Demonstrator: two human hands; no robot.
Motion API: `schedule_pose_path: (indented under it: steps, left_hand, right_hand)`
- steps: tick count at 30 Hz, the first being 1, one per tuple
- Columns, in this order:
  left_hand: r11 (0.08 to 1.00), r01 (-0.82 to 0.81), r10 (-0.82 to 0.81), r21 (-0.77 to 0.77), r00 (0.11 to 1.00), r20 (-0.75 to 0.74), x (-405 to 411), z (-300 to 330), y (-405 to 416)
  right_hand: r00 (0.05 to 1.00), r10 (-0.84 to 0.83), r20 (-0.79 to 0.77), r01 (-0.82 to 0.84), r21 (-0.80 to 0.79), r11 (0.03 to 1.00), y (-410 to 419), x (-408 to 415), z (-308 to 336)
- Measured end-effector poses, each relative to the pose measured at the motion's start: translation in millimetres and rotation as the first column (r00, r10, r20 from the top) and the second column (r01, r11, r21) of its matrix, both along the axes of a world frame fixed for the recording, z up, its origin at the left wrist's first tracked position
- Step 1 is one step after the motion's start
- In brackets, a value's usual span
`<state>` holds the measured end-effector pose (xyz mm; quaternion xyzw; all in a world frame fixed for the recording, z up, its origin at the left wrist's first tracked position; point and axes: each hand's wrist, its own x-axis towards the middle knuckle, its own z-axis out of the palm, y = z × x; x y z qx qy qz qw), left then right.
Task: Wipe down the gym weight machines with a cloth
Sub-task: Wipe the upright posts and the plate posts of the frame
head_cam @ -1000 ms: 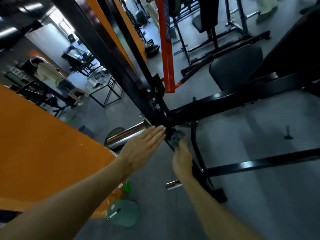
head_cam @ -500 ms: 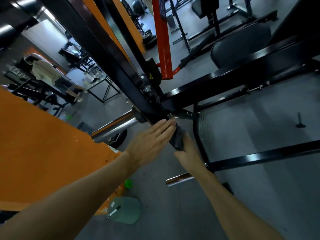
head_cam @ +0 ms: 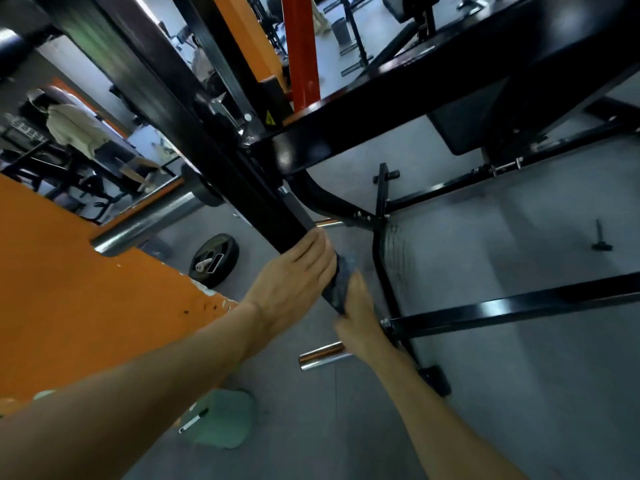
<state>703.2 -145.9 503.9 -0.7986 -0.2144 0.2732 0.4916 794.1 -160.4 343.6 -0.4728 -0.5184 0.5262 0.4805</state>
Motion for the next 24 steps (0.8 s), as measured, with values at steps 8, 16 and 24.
schedule_pose_path:
  steps: [8,16,24]
  left_hand:
    - [0.98,-0.027,0.049,0.198,0.993,-0.108,8,-69,8]
    - [0.983,-0.071,0.091,0.167,0.989,-0.117,17,-126,-2]
    - [0.921,-0.098,0.116,0.376,0.993,-0.025,18,-155,-3]
  right_hand:
    - [0.968,-0.124,0.22,0.108,0.082,0.991,-12,5,-122]
    - [0.976,-0.038,0.215,0.015,0.108,0.994,1,3,-105]
    - [0.929,-0.09,0.359,-0.073,0.417,0.906,-1,21,-163]
